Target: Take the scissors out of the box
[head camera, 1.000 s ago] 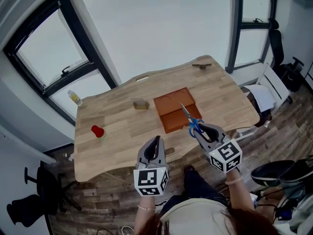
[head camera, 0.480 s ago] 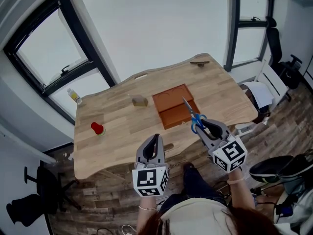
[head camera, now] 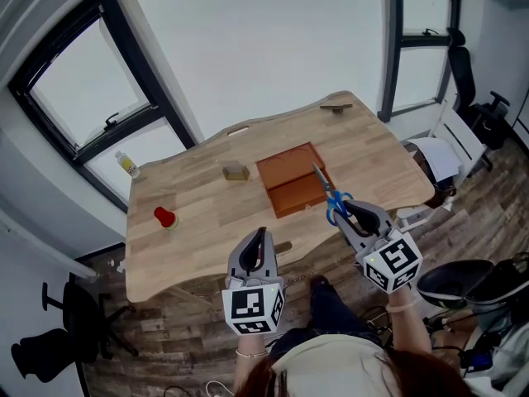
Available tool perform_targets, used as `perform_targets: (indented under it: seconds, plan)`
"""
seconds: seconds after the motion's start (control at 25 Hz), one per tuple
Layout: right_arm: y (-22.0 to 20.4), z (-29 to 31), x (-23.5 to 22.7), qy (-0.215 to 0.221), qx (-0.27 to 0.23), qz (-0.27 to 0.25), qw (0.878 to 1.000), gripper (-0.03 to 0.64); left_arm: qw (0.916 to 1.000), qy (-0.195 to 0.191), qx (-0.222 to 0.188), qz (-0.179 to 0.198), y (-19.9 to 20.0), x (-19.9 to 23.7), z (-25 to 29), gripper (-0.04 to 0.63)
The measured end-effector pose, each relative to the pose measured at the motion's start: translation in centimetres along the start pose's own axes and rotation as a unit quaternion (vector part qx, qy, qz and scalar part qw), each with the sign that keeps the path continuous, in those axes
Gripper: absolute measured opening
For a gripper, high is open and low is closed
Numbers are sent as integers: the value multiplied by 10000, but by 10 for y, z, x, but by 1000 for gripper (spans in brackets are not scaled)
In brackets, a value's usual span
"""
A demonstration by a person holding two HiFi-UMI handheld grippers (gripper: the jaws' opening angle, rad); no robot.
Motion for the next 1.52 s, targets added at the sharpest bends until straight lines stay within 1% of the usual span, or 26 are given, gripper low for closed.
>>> perform_targets:
  seconds: [0.16,0.52,0.96,1.52]
  plan:
    - [6,-5,2,35,-52,-30,10000,110,9999,21,-30,-154,2,-3,-5,20]
    - [10,-10,4,-2,-157,-60,9999,110,9999,55,-29,-158,2,-4,-10,20]
    - [14,-11,4,-50,-149,-138,9998,110,9999,-33,-68,-134,7,-2,-6,20]
    - [17,-12,1,-23,-46,-228,9997,110,9997,-114,-38,-198,7,-3,5,20]
Point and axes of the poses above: the fingertips, and each gripper's own axes: z forward along the fingers, x to its left, y out of its top, the point moved 3 cm from there along -z, backward along the fingers, and after that the axes turned 7 degrees about -x, right-handed, at the moved point
